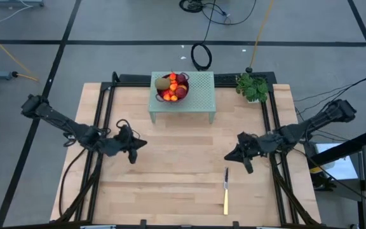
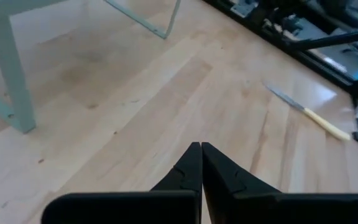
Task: Pick & Place Fruit
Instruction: Put the yellow knife on the shelf
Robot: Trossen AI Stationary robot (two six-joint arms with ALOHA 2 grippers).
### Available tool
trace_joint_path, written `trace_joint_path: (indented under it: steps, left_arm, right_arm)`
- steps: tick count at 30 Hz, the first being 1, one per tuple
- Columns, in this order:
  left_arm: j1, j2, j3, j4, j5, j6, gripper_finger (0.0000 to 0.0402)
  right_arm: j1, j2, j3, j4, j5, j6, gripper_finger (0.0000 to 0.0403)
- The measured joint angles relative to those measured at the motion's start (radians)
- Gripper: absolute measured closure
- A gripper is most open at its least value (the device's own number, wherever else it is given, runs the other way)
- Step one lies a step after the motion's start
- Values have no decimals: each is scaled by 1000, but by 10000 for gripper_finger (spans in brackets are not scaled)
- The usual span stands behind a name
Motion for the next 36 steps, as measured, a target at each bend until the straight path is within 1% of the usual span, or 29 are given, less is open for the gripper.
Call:
trace_joint_path:
  steps: [3, 8, 13, 17, 20, 25, 29, 32, 36]
  left_arm:
    - [32, -51, -60, 59, 56, 43, 397]
    - [83, -99, -123, 129, 136, 112, 398]
    - [130, -113, -136, 132, 207, 188, 400]
    - [168, -113, -136, 131, 270, 240, 400]
    - [193, -112, -136, 130, 313, 272, 398]
    - [222, -112, -136, 127, 359, 312, 400]
    - [238, -112, -136, 123, 390, 328, 395]
    - [249, -112, -136, 123, 407, 339, 399]
    - [254, -112, -136, 123, 408, 348, 395]
  right_arm:
    - [44, 82, 76, -78, 35, 56, 403]
    - [96, 229, 220, -244, 35, 193, 403]
    - [148, 368, 357, -406, 32, 332, 403]
    - [186, 451, 431, -471, 31, 461, 403]
    - [215, 499, 459, -495, 30, 575, 403]
    - [265, 553, 462, -489, 25, 779, 403]
    - [288, 583, 462, -492, -36, 929, 403]
    - [296, 595, 462, -493, -63, 1038, 403]
    - [296, 626, 463, -490, -139, 1159, 403]
